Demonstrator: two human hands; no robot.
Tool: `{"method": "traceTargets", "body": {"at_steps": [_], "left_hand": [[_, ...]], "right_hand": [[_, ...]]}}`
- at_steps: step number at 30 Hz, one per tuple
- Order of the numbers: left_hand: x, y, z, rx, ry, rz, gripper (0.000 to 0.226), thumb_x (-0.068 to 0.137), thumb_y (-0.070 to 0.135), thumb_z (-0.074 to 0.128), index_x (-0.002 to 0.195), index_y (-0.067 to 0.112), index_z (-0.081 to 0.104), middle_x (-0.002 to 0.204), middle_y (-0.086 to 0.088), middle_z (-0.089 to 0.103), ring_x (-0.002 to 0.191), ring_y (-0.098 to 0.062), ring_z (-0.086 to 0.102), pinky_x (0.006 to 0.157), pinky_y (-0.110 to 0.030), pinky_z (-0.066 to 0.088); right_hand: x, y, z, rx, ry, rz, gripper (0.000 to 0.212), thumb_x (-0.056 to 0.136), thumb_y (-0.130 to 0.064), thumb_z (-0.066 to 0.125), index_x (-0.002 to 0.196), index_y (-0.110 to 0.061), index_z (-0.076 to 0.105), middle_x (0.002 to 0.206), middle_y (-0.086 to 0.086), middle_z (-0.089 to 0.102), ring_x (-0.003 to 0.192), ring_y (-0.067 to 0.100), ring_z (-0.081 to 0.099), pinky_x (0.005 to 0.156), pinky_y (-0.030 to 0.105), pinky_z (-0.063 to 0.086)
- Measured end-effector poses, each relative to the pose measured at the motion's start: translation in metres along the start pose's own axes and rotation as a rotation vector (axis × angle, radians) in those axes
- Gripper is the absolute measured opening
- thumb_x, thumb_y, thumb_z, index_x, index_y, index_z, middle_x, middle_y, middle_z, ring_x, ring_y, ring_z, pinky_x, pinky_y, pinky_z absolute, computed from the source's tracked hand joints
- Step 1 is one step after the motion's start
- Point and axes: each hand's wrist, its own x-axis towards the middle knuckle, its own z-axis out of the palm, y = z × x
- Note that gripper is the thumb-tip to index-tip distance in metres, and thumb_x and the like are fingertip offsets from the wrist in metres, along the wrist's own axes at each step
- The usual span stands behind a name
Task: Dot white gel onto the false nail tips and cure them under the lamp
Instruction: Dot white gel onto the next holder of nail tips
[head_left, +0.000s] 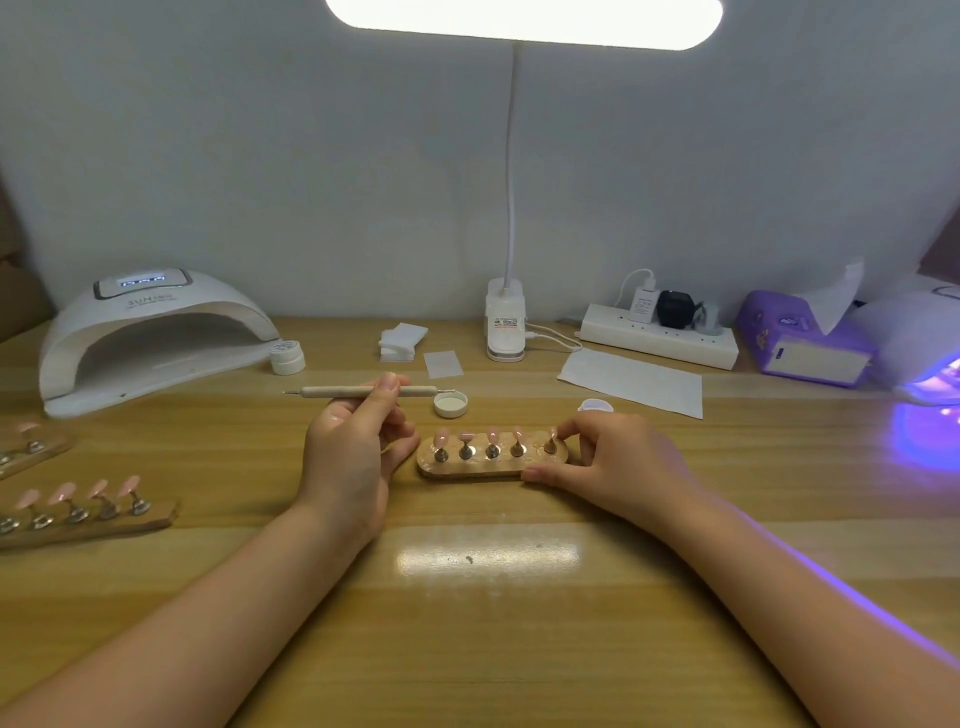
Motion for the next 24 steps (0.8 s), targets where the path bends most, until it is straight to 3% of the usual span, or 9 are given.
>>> {"method": "traceTargets", "body": {"at_steps": [6,12,24], "left_hand": [[-0.0038,0.0002,0.0008,-0.041,-0.066,-0.037,0.028,0.093,0.026,0.058,0.073,0.019,0.077,0.062,0.003,0.051,0.065,-0.011,0.052,0.106,-0.052,0.040],[-0.0036,-0.0009,0.0000,-0.065,-0.073,-0.031,0.025,0.092,0.024,0.059,0.075,0.015,0.075,0.059,0.003,0.053,0.057,-0.007,0.056,0.106,-0.052,0.040],[-0.0020,-0.0022,-0.0001,-0.035,-0.093,-0.049,0.021,0.092,0.024,0.059,0.082,0.011,0.072,0.060,0.002,0.053,0.060,-0.009,0.055,0.108,-0.049,0.039]], "right_hand": [[-0.0012,0.0004,0.0005,0.020,0.054,0.006,0.059,0.065,-0.069,0.069,0.111,-0.033,0.061,0.065,-0.012,0.049,0.064,0.004,0.046,0.053,0.023,0.030],[-0.0025,-0.0006,0.0003,-0.006,0.093,0.009,0.062,0.066,-0.068,0.069,0.116,-0.032,0.060,0.066,-0.014,0.047,0.074,0.009,0.053,0.059,0.027,0.040],[0.0002,0.0010,0.0035,-0.047,0.078,-0.017,0.065,0.069,-0.075,0.060,0.119,-0.033,0.059,0.064,-0.016,0.042,0.064,0.003,0.041,0.050,0.021,0.026]]}}
